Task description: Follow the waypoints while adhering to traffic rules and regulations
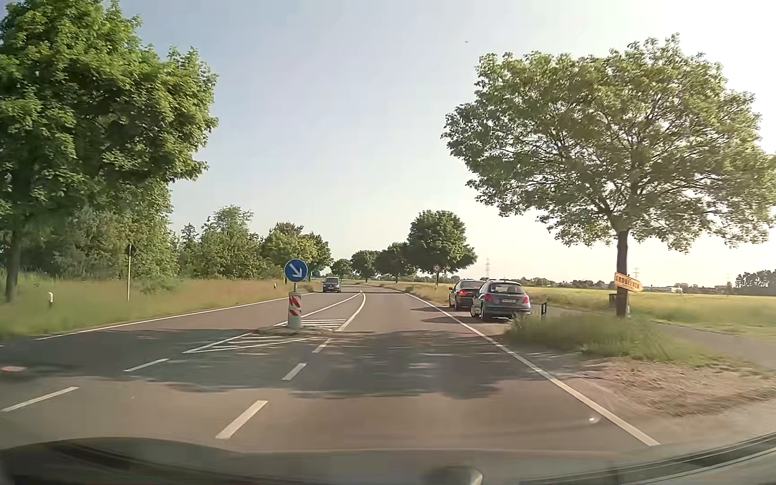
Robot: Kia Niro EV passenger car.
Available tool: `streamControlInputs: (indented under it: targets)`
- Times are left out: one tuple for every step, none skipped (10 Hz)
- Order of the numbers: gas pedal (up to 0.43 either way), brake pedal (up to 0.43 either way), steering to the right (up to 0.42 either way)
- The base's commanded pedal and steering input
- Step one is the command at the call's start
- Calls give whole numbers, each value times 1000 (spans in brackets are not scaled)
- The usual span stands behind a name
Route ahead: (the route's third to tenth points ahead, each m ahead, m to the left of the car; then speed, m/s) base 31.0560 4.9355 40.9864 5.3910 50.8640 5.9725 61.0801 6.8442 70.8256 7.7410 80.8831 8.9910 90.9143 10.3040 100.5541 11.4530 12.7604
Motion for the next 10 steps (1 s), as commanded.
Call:
streamControlInputs:
  targets:
    - [98, 30, -7]
    - [98, 30, -7]
    - [98, 30, -8]
    - [98, 30, -9]
    - [98, 30, -10]
    - [98, 30, -10]
    - [98, 30, -10]
    - [98, 30, -11]
    - [98, 30, -11]
    - [98, 30, -10]
